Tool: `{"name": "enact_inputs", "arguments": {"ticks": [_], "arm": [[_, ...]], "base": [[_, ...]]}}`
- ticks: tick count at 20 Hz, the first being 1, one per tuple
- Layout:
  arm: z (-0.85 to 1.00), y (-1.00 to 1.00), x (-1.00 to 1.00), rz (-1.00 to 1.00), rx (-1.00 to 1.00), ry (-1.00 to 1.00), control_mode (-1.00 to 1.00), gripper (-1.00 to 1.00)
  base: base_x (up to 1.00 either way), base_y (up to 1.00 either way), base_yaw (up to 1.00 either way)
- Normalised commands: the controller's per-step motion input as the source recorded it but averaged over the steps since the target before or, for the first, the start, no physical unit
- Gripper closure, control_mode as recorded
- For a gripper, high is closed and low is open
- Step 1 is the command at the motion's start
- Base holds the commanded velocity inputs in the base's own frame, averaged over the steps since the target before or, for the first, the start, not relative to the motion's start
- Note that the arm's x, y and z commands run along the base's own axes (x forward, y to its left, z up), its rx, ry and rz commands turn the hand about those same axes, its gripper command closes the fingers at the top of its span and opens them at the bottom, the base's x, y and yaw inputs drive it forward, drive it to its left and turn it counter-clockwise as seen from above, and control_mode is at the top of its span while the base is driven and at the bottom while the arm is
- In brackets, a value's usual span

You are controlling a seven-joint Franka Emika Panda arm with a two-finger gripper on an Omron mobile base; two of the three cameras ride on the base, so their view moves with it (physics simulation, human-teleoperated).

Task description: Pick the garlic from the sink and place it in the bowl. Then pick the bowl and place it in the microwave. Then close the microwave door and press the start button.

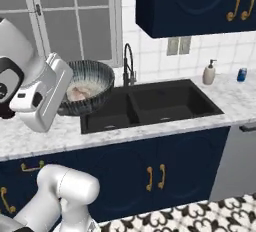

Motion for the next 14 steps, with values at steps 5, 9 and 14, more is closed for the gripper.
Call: {"name": "enact_inputs", "arguments": {"ticks": [5,9,14], "arm": [[0.0,0.0,0.0,0.0,0.0,0.0,1.0,1.0],[0.0,0.0,0.0,0.0,0.0,0.0,1.0,1.0],[0.0,0.0,0.0,0.0,0.0,0.0,1.0,1.0]], "base": [[0.0,0.0,-1.0],[0.0,0.0,-1.0],[0.0,0.0,-1.0]]}}
